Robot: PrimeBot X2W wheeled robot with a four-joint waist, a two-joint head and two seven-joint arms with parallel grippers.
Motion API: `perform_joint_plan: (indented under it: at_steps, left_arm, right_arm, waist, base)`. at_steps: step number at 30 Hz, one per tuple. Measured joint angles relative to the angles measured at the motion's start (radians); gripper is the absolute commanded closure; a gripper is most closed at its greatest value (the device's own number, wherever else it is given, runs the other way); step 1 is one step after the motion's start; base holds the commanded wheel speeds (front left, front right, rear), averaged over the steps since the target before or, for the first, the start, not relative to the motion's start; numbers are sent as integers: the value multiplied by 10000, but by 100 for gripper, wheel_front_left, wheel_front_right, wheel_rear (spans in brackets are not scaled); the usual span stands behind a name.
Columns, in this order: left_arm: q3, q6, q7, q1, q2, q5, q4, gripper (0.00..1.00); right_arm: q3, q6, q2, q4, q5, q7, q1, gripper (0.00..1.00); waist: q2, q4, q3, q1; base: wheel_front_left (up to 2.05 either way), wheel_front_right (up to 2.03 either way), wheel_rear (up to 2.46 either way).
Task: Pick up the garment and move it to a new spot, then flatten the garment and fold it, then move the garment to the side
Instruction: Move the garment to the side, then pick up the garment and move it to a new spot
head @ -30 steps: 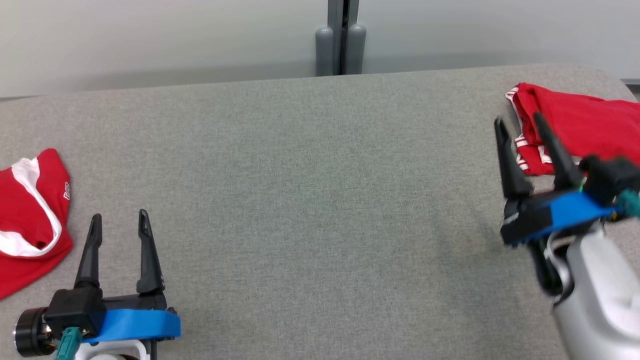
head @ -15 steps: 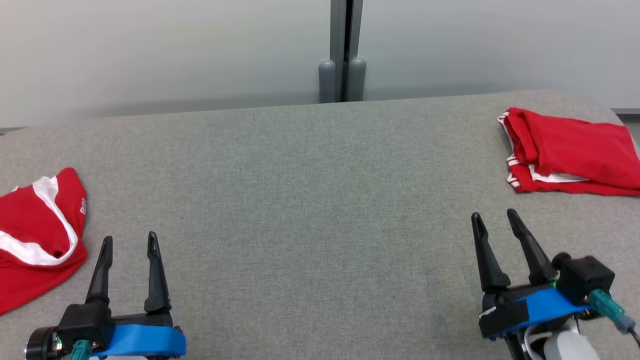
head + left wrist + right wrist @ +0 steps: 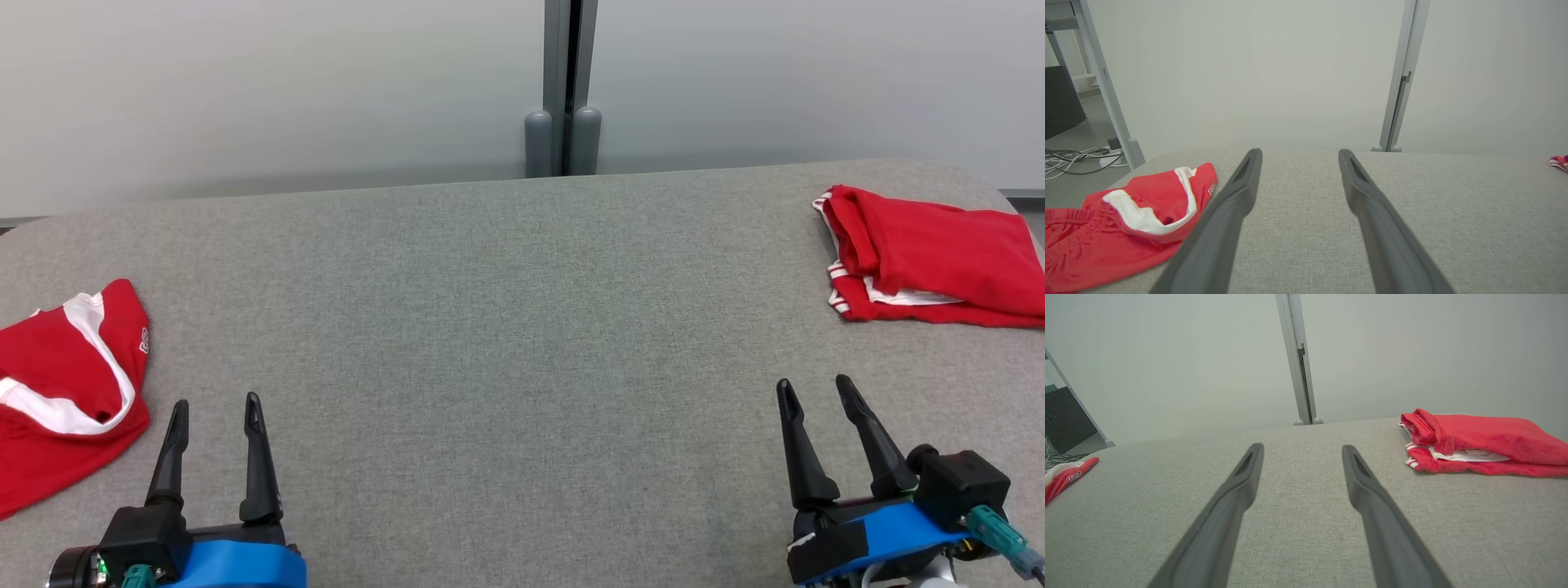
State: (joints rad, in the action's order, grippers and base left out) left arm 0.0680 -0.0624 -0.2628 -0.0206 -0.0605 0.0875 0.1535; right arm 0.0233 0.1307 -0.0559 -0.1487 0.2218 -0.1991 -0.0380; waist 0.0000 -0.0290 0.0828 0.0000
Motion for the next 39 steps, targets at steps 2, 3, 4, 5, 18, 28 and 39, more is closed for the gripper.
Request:
perform_joint_plan:
  at_steps: [2,3,4,5,18,28,39]
  left_arm:
    - [-23,10,0,-5,12,-2,-25,0]
    - [-23,12,0,-5,13,0,-35,0]
    - [-15,12,0,-5,15,0,-33,0]
    - [-6,12,0,-5,13,0,-31,0]
    - [115,-46,0,7,25,-23,23,0]
    - [247,-44,0,78,25,-25,17,0]
    - [510,48,-2,65,21,-15,-21,0]
  right_arm:
    - [-12,0,4,61,-12,40,13,0]
    - [-12,0,8,90,-15,54,13,0]
    - [-10,0,12,111,-29,73,13,0]
    - [-10,0,21,123,-40,92,14,0]
    - [-150,0,44,167,-36,127,146,0]
    - [-15,0,56,136,73,119,223,0]
    - [-15,0,63,54,48,117,223,0]
  waist:
    - [0,-2,10,0]
    - [0,1,24,0]
    - [1,0,31,0]
    - [0,0,43,0]
    - [2,243,40,0]
    - [2,1173,-15,1]
    - [1,2901,-35,1]
  base:
    - [0,0,0]
    - [0,0,0]
    - [0,0,0]
    - [0,0,0]
    - [0,0,0]
    - [0,0,0]
    - [0,0,0]
